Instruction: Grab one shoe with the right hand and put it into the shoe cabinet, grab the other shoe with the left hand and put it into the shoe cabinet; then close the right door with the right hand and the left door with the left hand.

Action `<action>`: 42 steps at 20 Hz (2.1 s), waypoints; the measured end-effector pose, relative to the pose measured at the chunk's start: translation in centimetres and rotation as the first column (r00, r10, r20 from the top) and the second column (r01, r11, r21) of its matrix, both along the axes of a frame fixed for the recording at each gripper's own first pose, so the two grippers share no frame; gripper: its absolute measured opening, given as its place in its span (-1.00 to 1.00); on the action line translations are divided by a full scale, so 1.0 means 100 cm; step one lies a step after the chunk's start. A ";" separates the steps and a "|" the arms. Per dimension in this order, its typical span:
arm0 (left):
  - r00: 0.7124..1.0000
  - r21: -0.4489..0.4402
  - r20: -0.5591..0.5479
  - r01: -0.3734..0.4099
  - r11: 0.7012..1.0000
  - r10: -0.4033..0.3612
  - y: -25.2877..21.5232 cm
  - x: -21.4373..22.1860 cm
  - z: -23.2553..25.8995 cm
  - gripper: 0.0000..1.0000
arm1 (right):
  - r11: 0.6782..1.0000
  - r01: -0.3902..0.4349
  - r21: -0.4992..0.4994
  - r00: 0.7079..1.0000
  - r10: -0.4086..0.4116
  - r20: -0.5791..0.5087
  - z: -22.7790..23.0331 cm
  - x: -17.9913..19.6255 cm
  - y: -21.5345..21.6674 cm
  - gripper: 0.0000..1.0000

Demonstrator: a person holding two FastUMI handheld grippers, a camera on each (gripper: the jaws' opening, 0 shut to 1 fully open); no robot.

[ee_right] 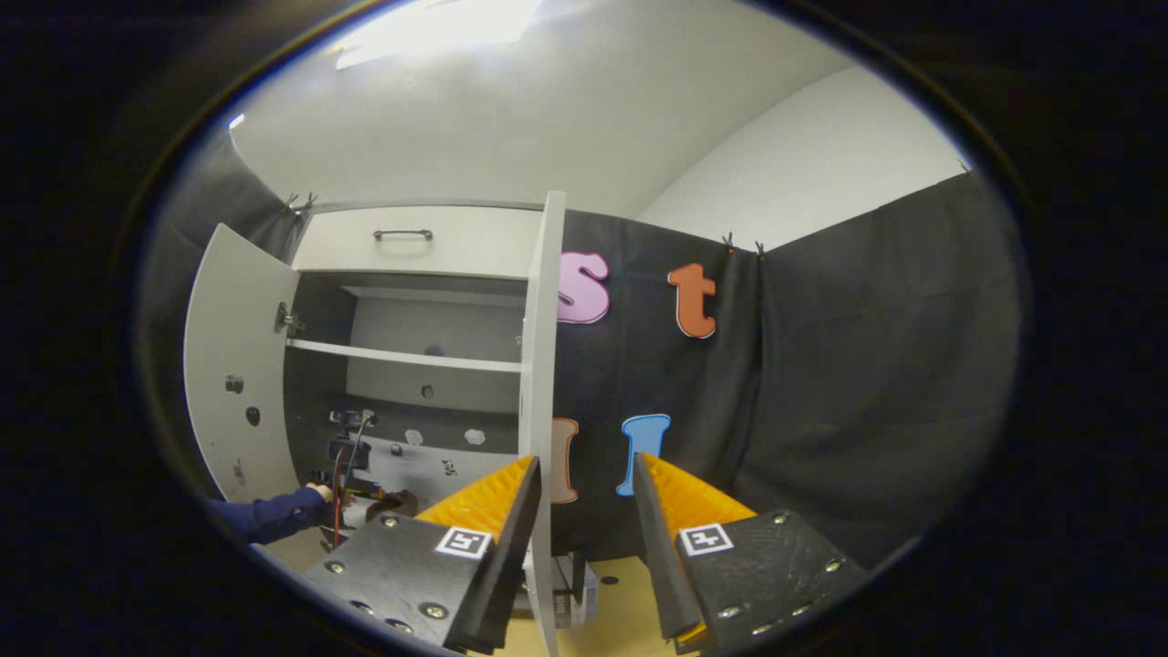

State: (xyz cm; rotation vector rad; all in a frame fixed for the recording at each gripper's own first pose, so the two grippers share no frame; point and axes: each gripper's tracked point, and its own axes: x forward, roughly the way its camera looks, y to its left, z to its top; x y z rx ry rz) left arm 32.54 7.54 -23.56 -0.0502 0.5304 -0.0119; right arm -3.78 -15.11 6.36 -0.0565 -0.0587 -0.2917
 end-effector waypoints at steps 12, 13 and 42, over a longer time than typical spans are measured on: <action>0.958 -0.033 0.261 0.133 0.991 -0.120 -0.048 -0.072 0.128 0.92 | 1.000 0.012 0.026 0.998 -0.010 -0.064 -0.037 0.026 -0.030 0.20; 0.952 -0.034 0.280 0.143 0.989 -0.128 -0.051 -0.081 0.139 0.92 | 1.000 0.007 0.030 0.997 -0.005 -0.074 -0.043 0.027 -0.031 0.20; 0.873 0.026 0.456 0.182 0.983 -0.174 -0.040 -0.277 0.263 0.92 | 0.942 -0.316 0.111 0.939 0.328 -0.107 -0.069 0.065 0.040 0.87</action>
